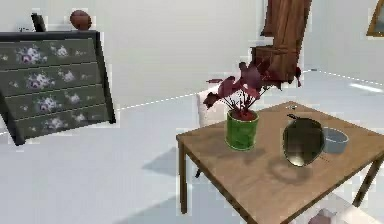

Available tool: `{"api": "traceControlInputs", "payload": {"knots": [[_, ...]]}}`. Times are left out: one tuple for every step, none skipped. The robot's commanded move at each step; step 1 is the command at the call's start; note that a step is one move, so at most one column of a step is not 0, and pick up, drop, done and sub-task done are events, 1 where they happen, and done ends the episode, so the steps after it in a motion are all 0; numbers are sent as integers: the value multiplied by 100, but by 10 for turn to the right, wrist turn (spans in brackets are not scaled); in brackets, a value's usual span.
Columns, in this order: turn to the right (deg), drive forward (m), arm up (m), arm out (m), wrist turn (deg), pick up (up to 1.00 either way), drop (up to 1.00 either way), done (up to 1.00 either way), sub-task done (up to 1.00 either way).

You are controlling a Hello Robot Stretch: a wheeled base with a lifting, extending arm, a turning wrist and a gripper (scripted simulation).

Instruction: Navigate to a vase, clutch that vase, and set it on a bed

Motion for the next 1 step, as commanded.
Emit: {"api": "traceControlInputs", "payload": {"knots": [[450,0,0,0,0,0,0,0,0]]}}
